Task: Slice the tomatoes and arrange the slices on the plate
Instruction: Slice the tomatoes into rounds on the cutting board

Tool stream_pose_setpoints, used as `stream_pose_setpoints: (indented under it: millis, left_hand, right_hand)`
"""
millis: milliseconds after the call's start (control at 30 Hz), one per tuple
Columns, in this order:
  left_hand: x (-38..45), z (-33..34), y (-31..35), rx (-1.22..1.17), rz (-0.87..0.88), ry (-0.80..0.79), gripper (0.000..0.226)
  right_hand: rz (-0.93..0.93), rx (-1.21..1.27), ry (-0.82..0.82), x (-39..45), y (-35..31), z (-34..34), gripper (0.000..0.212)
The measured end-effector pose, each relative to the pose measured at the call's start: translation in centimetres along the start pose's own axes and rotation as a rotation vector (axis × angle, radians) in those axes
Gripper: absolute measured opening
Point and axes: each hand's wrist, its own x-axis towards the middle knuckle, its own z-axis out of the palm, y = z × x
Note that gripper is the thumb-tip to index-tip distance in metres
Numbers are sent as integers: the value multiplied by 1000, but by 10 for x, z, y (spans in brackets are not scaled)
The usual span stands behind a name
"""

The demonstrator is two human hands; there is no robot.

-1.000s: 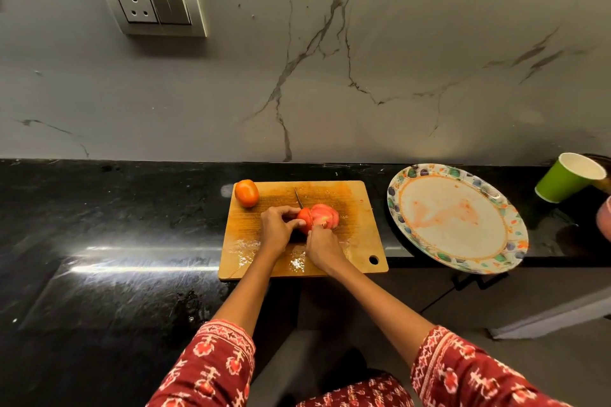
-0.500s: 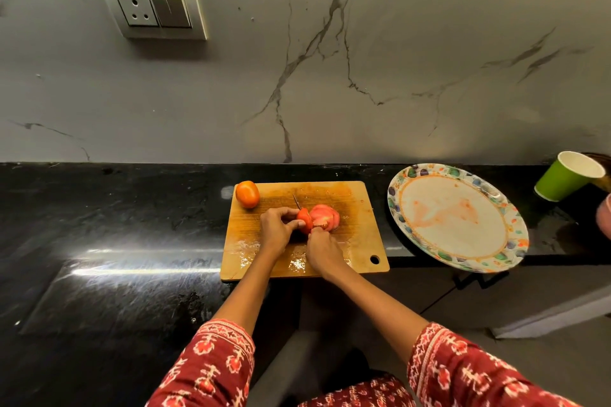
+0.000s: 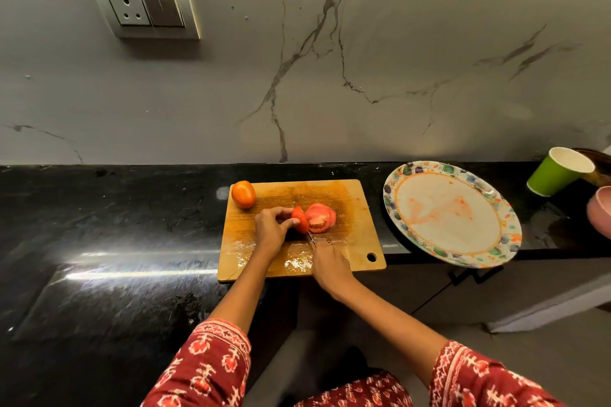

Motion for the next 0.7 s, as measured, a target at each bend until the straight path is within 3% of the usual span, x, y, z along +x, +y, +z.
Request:
stream_pose_setpoints:
  millis: [333, 533, 700]
  left_hand:
    - [-8, 2, -2, -2, 18, -3, 24]
    - [-14, 1, 1, -52, 40, -77, 46]
    - [-17, 5, 6, 1, 46, -43, 43]
  right_hand:
    - [-36, -130, 10, -14, 15, 3, 36]
    - [-41, -163, 14, -16, 10, 3, 33]
    - [-29, -144, 28, -18, 8, 1, 31]
